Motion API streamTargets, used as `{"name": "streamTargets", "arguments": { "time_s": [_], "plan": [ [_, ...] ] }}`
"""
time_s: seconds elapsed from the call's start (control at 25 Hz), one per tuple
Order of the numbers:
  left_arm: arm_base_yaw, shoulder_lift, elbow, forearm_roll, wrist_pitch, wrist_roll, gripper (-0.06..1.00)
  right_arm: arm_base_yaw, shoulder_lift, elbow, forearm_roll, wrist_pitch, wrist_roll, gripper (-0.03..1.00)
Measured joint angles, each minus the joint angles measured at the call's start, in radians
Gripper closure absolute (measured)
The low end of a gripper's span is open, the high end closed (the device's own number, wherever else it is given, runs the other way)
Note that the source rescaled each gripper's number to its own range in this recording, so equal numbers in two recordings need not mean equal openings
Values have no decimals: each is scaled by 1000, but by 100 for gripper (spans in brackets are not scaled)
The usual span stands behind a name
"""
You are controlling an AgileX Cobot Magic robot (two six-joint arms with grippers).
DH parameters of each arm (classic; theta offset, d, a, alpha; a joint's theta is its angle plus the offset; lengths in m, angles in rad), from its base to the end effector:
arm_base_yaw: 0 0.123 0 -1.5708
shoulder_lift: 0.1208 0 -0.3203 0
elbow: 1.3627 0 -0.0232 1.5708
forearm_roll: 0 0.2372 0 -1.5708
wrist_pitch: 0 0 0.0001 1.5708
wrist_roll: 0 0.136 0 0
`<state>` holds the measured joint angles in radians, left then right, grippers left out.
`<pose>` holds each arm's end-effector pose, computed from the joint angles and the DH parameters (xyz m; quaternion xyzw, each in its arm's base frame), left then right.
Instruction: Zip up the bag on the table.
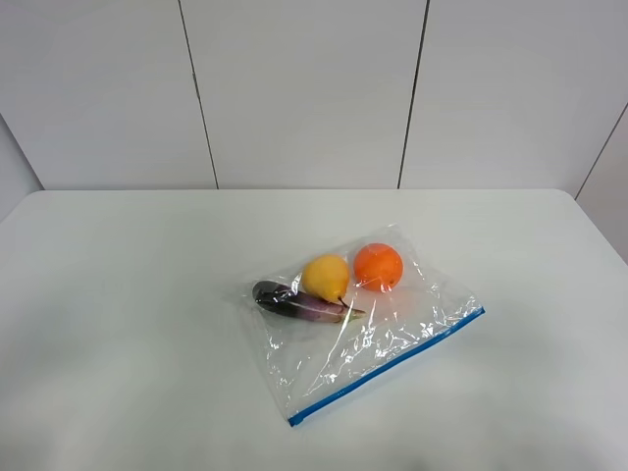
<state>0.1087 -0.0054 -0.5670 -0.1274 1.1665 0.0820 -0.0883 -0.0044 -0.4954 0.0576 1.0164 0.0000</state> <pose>-0.0248 -0.0187 0.2583 -0.0034 0.8601 -0.0147 0.5099 -0.0094 0.0075 0.2544 0.0367 0.8404 0.0049 0.5408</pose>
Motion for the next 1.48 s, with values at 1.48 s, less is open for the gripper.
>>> {"name": "streamTargets", "arguments": {
  "time_s": [1.48],
  "plan": [
    [0, 0, 0, 0, 0, 0, 15, 0, 0, 5, 4, 1, 0, 3]
  ]
}}
